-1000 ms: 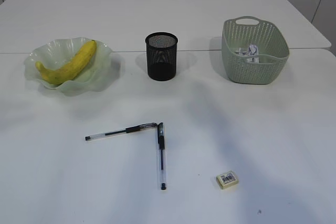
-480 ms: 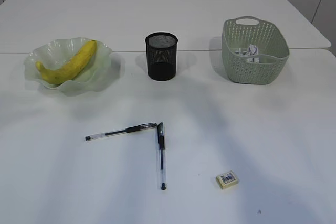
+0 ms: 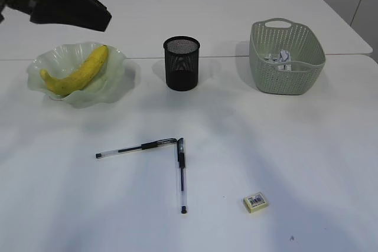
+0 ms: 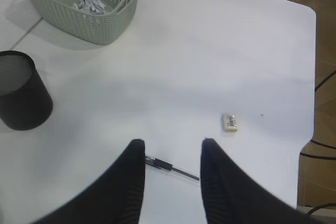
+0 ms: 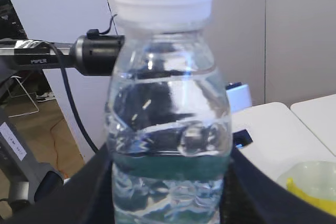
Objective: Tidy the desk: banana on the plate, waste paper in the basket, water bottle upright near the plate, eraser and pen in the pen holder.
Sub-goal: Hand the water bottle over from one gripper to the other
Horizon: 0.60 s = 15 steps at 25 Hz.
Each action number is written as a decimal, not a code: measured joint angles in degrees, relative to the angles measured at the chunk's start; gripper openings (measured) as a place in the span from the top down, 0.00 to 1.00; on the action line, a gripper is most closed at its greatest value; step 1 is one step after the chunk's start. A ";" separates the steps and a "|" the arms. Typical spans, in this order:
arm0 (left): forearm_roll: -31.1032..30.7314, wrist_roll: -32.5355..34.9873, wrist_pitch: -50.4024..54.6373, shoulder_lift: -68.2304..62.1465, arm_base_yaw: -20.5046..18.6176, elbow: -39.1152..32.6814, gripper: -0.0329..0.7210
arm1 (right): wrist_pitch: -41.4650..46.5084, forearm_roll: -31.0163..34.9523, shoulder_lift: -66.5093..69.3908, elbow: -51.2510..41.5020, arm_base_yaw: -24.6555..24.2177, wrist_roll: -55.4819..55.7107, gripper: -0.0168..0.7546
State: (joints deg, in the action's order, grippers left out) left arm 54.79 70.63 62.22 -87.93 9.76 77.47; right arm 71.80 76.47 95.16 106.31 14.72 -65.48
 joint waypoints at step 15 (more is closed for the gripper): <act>12.77 14.49 2.86 -11.02 -1.88 -1.06 0.63 | 0.00 -2.57 0.00 0.00 0.00 -0.73 0.52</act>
State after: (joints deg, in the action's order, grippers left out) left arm 67.55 85.11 65.08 -98.95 7.88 76.40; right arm 71.80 73.89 95.16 106.31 14.72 -66.21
